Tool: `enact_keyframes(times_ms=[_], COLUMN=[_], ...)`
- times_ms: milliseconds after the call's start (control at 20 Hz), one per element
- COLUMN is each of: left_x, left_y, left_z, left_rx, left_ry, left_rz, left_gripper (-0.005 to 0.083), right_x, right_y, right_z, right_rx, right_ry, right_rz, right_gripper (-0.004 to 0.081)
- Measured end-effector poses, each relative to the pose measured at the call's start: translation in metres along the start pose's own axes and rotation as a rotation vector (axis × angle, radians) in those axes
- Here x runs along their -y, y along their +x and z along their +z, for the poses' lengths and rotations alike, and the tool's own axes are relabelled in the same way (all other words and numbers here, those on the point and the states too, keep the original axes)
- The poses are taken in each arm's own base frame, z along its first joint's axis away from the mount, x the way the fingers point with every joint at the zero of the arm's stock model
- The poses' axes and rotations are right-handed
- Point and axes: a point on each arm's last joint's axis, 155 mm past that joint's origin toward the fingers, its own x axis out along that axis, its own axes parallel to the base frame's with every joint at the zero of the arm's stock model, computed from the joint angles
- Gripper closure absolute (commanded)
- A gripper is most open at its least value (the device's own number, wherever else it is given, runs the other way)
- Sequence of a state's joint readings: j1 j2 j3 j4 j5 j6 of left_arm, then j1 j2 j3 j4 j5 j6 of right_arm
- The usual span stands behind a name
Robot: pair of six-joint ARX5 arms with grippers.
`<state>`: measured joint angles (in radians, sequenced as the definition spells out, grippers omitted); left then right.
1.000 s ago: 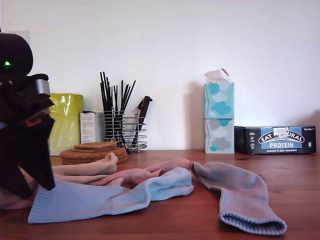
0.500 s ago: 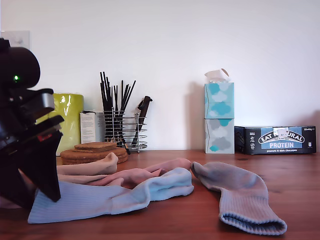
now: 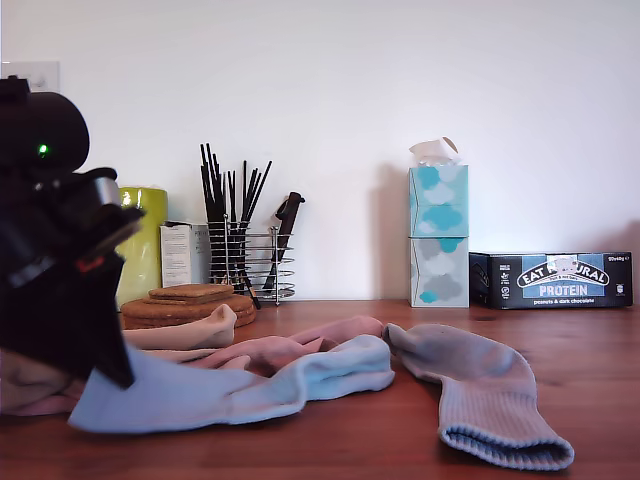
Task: Pair up the socks based on colour and pattern, by placing each sock on top of its pair
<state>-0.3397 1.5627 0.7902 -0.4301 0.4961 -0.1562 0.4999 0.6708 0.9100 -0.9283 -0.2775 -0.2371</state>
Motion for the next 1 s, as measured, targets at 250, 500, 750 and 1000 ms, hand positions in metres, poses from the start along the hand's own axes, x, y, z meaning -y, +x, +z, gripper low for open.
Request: enact_keyframes(times_ms=[250,500,750,1000], left_x=[0.062,0.112,0.156,0.187], left_y=[-0.028,-0.043,-0.061,-0.073], left_z=[0.036,0.058,0.089,0.097], left_rx=[0.013,0.022,0.076,0.072], left_ry=[-0.130,-0.180,-0.244,-0.245], left_rz=[-0.225,-0.338,-0.434,-0.499], left_gripper=[0.0795,0.0794,0.0795,0.0795], right_x=[-0.004,-0.006,-0.022,-0.011], right_y=[0.013,0.045,0.089,0.122], right_z=[0.012,0.050,0.073,0.077], right_rx=[0.017,0.106,0.148,0.126], right_ry=[-0.132,-0.328,-0.428,-0.559], right_rz=[0.031,0.049,0.102,0.034], right_gripper=[0.0769,0.0611,0.0495,0.0485])
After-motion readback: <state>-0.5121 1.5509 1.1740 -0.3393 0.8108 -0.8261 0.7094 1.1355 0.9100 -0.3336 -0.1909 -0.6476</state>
